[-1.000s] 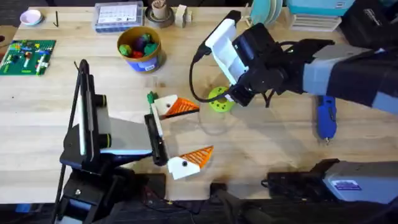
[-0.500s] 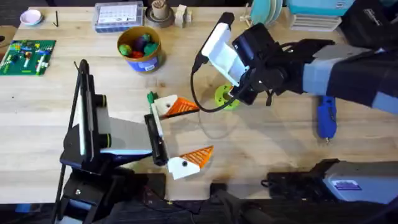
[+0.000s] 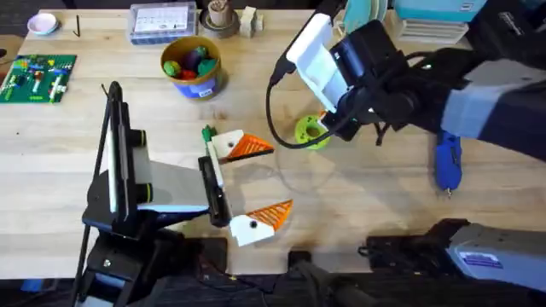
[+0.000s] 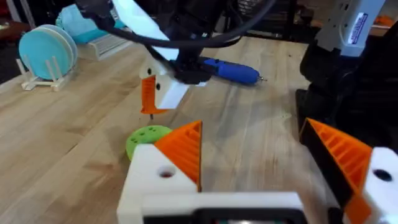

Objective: Pick up the gripper from the table and insert it into the empty holder that is missing its gripper. Then pick up a screw, insert it into the mounting hole, and use the screwdriver to tighten it. Finally, clean up the table by picking up the vegetable and placing it into the bucket.

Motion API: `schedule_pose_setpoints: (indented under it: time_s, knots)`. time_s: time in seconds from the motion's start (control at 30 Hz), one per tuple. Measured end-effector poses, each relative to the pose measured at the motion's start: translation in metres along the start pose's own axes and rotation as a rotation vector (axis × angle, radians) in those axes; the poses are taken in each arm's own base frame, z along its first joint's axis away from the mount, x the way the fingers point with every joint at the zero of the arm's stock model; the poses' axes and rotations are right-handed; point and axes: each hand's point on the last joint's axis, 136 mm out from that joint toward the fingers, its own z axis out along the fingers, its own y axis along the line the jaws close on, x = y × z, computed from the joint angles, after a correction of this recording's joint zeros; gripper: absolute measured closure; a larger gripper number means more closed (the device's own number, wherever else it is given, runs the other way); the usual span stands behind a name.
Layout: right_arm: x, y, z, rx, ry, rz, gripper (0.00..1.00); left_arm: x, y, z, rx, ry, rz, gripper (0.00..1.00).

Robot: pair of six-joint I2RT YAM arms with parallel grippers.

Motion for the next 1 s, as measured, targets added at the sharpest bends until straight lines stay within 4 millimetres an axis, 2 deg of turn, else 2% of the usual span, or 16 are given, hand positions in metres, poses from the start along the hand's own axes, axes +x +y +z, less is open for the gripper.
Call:
schedule_pose_setpoints:
  time_s: [0.1,0.17,0.3,0.47,0.6,0.77,1.0]
  knots:
    - [0.001,-0.002,-0.015,-0.001,0.000,0.029,0.995,0.000,0.000,0.000,0.000,0.000,0.000,0.007]
    - [-0.007,-0.007,-0.030,0.002,-0.021,0.052,0.995,0.000,0.000,0.000,0.000,0.000,0.000,0.007]
    - [-0.034,-0.013,-0.069,-0.036,-0.093,0.082,0.995,0.000,0.000,0.000,0.000,0.000,0.000,0.007]
    - [-0.074,-0.010,-0.113,-0.134,-0.221,0.118,0.995,0.000,0.000,0.000,0.000,0.000,0.000,0.008]
    - [-0.101,0.014,-0.138,-0.212,-0.313,0.060,0.995,0.000,0.000,0.000,0.000,0.000,0.000,0.008]
    - [-0.115,0.060,-0.155,-0.300,-0.356,-0.053,0.995,0.000,0.000,0.000,0.000,0.000,0.000,0.008]
    - [-0.140,0.082,-0.175,-0.349,-0.364,-0.114,0.995,0.000,0.000,0.000,0.000,0.000,0.000,0.008]
